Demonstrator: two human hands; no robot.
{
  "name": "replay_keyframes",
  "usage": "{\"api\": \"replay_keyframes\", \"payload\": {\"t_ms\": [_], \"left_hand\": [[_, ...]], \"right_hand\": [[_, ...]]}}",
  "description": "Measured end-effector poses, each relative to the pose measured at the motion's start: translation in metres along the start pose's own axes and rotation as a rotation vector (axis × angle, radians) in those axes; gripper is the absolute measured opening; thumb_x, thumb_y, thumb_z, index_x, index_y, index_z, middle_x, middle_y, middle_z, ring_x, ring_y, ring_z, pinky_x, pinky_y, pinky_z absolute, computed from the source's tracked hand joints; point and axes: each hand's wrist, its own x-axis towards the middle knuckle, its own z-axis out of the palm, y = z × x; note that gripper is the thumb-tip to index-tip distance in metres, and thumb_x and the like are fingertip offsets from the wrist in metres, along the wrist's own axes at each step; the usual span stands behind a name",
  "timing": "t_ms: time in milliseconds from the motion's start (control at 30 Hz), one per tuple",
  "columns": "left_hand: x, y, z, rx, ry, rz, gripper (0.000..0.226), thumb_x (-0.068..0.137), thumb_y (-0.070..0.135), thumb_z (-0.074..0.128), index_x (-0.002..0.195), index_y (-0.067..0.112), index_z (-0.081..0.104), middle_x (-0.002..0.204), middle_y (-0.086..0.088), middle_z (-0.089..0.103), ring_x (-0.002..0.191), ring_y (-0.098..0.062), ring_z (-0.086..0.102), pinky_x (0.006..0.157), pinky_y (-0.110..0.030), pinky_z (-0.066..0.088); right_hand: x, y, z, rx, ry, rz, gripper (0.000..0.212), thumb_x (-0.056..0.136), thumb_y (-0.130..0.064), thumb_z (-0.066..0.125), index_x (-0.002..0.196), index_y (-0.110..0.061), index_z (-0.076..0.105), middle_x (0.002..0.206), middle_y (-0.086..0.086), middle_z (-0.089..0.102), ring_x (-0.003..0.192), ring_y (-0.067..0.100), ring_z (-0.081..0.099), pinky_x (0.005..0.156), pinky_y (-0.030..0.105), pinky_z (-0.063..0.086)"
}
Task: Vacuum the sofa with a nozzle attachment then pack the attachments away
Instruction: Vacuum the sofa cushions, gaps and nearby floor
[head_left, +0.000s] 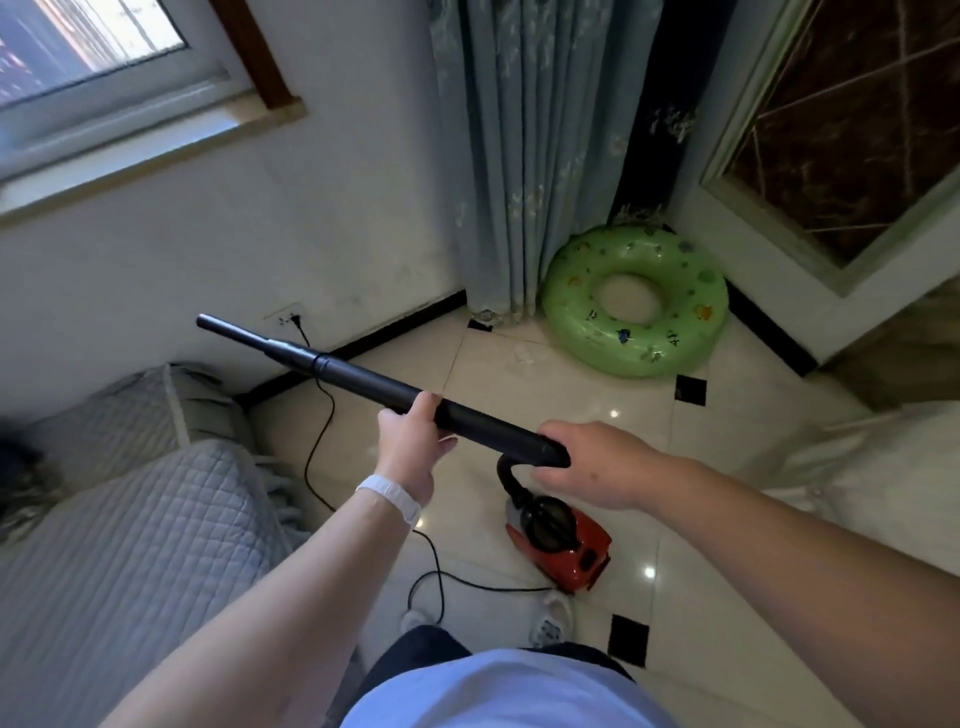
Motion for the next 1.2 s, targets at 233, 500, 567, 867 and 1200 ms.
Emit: {"api": "replay_keyframes", "payload": {"t_ms": [233,500,567,867,1200], "left_hand": [[-0.024,-0.028,-0.024,-0.004,-0.023,0.040,0.018,0.095,0.020,0.059,0.106,0.018,0.045,0.117,-0.014,0.063,0.097,-0.025,0.069,0.080,-0.037,0.059],[-0.055,-0.079,-0.100,-0.132,0.003,0.072,0.021,0.095,0.024,0.060,0.112,0.016,0.052,0.117,-0.015,0.064,0.100,-0.026,0.068,0.080,-0.040,0.058],[-0.062,-0.089,-0.127,-0.173,0.041,0.071,0.021,0.095,0.025,0.060,0.111,0.014,0.053,0.120,-0.018,0.063,0.104,-0.030,0.067,0.083,-0.042,0.059],[-0.091,-0.123,-0.198,-0.320,0.187,0.063,0.039,0.093,0.030,0.063,0.122,0.010,0.048,0.124,-0.018,0.063,0.106,-0.029,0.067,0.083,-0.043,0.057],[-0.090,-0.138,-0.141,-0.352,0.320,0.015,0.045,0.096,0.029,0.061,0.131,0.007,0.043,0.118,-0.016,0.066,0.102,-0.027,0.069,0.070,-0.033,0.053]], "right_hand": [[-0.031,-0.003,0.043,0.034,0.027,0.007,0.025,0.088,-0.048,0.059,0.107,-0.032,0.055,0.085,-0.003,0.065,0.073,0.017,0.063,0.066,0.035,0.052],[-0.073,-0.044,0.115,0.016,-0.004,0.020,0.025,0.088,-0.050,0.059,0.108,-0.036,0.056,0.081,-0.004,0.061,0.068,0.016,0.062,0.059,0.031,0.047],[-0.079,-0.057,0.131,-0.005,-0.023,0.003,0.023,0.087,-0.053,0.059,0.102,-0.037,0.054,0.079,-0.002,0.063,0.068,0.019,0.063,0.058,0.033,0.048],[-0.085,-0.098,0.146,-0.251,-0.113,-0.159,0.027,0.084,-0.054,0.060,0.103,-0.036,0.054,0.082,-0.006,0.063,0.074,0.017,0.062,0.068,0.037,0.054],[-0.048,-0.044,0.107,-0.312,-0.209,-0.315,0.025,0.084,-0.057,0.058,0.101,-0.040,0.052,0.084,-0.005,0.064,0.072,0.013,0.063,0.066,0.037,0.056]]}}
